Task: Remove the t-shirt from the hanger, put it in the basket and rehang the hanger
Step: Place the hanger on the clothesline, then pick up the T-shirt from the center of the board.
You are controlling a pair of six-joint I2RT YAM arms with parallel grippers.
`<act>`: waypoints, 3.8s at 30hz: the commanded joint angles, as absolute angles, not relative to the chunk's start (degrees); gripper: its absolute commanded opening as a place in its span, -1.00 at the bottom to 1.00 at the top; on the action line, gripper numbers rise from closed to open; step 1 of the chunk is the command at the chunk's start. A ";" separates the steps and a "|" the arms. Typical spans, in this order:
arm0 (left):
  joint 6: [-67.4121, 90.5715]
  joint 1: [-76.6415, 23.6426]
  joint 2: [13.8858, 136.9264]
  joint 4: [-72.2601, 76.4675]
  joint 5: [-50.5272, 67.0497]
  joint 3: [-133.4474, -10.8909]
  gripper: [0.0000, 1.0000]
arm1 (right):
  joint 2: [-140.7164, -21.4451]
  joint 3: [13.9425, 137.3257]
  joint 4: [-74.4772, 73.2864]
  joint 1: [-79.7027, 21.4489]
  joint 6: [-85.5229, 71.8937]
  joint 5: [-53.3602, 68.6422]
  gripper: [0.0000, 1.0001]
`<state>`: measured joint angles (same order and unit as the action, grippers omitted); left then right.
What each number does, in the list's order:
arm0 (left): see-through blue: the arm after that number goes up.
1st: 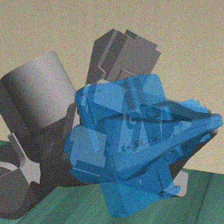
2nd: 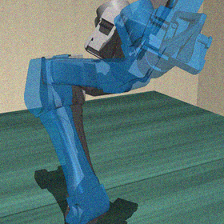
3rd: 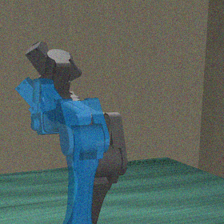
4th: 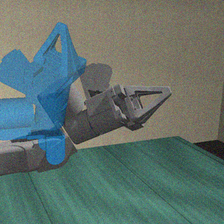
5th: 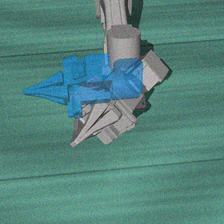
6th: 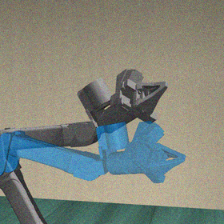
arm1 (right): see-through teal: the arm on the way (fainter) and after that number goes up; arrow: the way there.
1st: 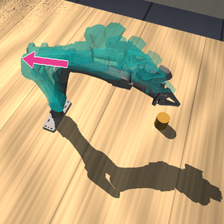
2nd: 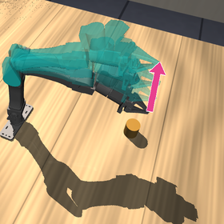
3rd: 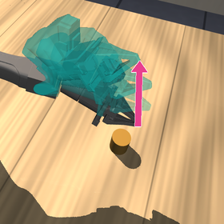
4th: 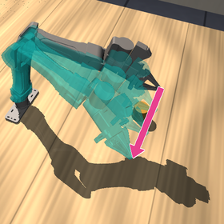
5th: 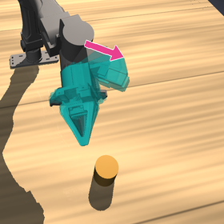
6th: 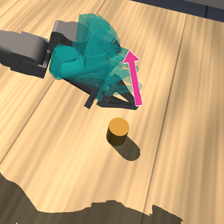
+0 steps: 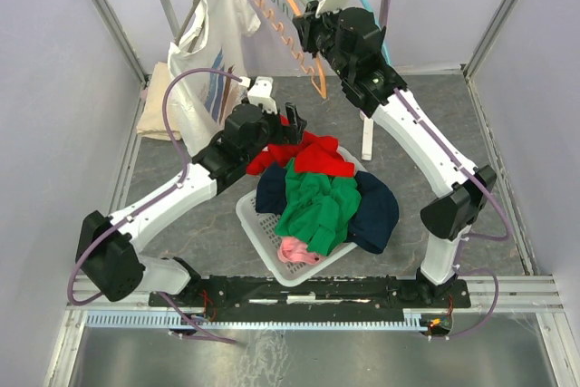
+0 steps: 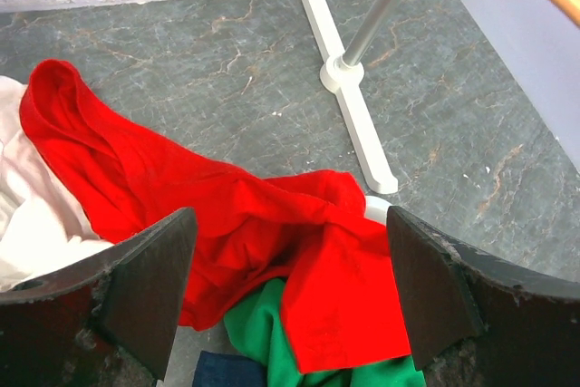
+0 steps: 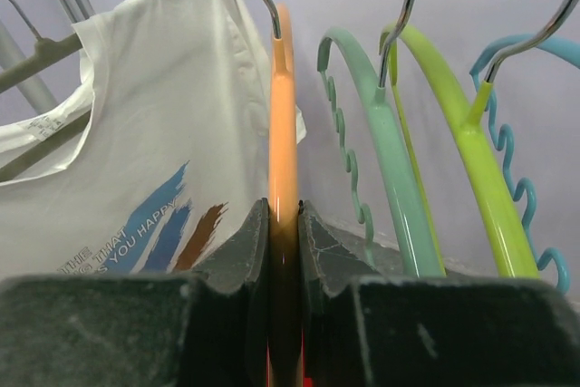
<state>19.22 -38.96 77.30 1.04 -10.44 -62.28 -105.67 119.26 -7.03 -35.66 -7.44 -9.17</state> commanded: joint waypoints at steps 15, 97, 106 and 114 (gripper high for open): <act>21.91 -38.80 78.34 2.72 -12.24 -64.81 0.81 | -84.98 102.79 -3.46 -35.34 -7.20 -10.37 0.25; 21.70 -44.12 71.12 4.47 12.05 -95.21 -0.95 | -51.29 73.28 -7.13 -35.33 -7.83 -20.87 0.26; 25.69 -44.58 72.71 6.01 17.50 -99.85 -0.95 | -50.63 72.62 -7.24 -35.35 -7.77 -21.83 0.26; 28.20 -44.89 69.69 5.24 19.28 -91.99 -0.95 | -49.97 71.91 -6.97 -35.41 -7.69 -23.36 0.25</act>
